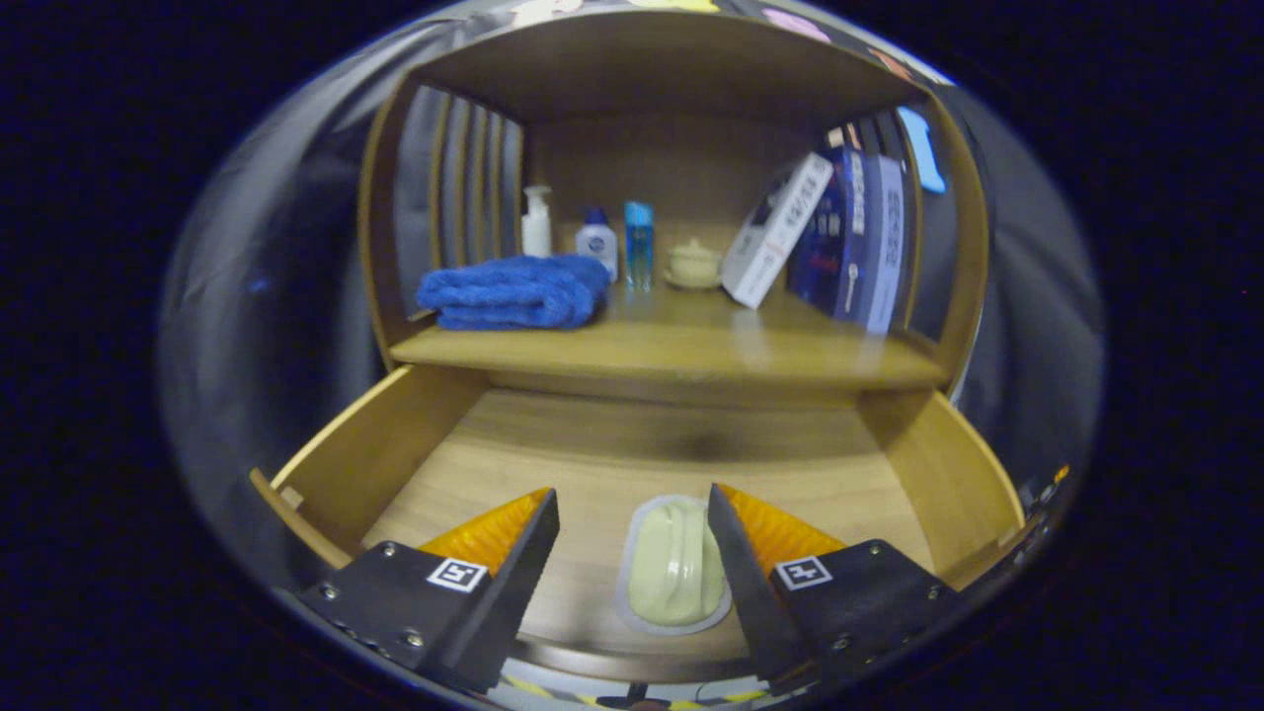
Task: Pull open the drawer, take out the items inside it, and place them on the countertop above the cabinet.
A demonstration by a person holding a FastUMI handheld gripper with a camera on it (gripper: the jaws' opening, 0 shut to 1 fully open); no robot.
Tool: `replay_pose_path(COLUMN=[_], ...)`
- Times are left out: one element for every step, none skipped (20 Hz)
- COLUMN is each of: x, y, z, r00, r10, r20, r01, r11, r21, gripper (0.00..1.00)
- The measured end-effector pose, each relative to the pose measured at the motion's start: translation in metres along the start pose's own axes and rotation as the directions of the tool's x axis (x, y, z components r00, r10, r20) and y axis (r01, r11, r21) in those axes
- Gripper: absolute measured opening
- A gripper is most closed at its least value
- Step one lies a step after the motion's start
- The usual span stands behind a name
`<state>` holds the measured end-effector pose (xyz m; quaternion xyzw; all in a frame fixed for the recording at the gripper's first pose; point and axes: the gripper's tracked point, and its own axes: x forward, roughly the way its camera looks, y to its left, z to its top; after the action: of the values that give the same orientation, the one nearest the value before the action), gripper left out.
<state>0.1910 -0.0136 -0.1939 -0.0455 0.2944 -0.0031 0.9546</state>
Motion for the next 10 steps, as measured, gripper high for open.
replay_pose_path(x=[0.006, 0.011, 0.018, 0.022, 0.023, 0.033, 0.022, 0.029, 0.039, 0.036], y=[-0.007, -0.012, -0.015, -0.016, -0.021, -0.025, -0.025, -0.025, -0.024, -0.024], z=[-0.008, -0.007, -0.008, -0.009, -0.010, -0.019, -0.034, -0.020, -0.020, -0.020], r00=[0.998, 0.997, 0.997, 0.996, 0.995, 0.993, 0.993, 0.997, 0.996, 0.996], r10=[-0.026, -0.045, -0.038, -0.045, -0.062, -0.081, -0.060, -0.033, -0.019, -0.015], r20=[-0.056, -0.064, -0.072, -0.079, -0.073, -0.084, -0.097, -0.072, -0.085, -0.085], r01=[0.028, 0.047, 0.042, 0.049, 0.064, 0.079, 0.063, 0.039, 0.029, 0.024], r11=[0.999, 0.998, 0.998, 0.998, 0.998, 0.997, 0.998, 0.996, 0.993, 0.993], r21=[0.038, 0.040, 0.052, 0.049, 0.015, -0.020, 0.020, 0.075, 0.113, 0.114], gripper=[0.88, 0.86, 0.83, 0.81, 0.78, 0.64, 0.49, 0.35, 0.21, 0.21])
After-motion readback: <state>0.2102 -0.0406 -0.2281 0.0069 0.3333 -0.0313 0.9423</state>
